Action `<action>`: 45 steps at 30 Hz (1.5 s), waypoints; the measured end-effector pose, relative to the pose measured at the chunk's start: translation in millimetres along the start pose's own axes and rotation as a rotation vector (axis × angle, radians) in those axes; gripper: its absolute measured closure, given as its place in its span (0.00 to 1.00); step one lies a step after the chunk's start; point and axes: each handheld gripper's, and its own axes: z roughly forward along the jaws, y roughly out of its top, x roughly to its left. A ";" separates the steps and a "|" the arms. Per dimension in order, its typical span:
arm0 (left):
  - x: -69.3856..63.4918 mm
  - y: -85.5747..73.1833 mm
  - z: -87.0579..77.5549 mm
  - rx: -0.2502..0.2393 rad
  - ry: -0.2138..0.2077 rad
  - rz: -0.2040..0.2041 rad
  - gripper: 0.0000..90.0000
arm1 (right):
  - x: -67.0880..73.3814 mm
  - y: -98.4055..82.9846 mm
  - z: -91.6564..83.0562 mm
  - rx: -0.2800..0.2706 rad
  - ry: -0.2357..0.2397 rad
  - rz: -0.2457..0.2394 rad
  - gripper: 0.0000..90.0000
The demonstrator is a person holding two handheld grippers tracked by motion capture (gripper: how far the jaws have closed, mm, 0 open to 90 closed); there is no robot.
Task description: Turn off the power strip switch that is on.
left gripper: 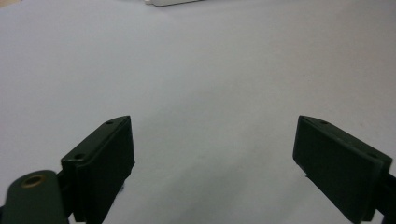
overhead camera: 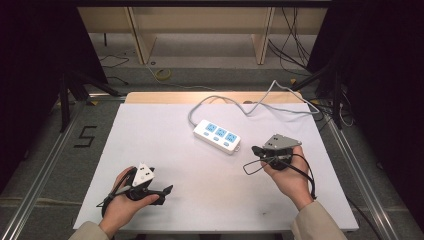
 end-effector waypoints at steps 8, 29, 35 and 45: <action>0.0 -0.1 0.1 0.005 -0.001 0.008 0.14 | -2.8 9.1 3.2 0.009 0.004 -0.008 1.00; -0.1 0.2 0.3 0.007 -0.001 0.011 0.14 | -9.7 23.7 14.9 0.053 0.015 0.000 1.00; -0.1 0.2 0.3 0.007 0.000 0.010 0.14 | -10.2 28.0 18.7 0.062 0.018 -0.004 1.00; -0.3 0.2 0.7 0.005 0.001 0.009 0.14 | -11.0 34.9 25.0 0.071 0.025 -0.010 1.00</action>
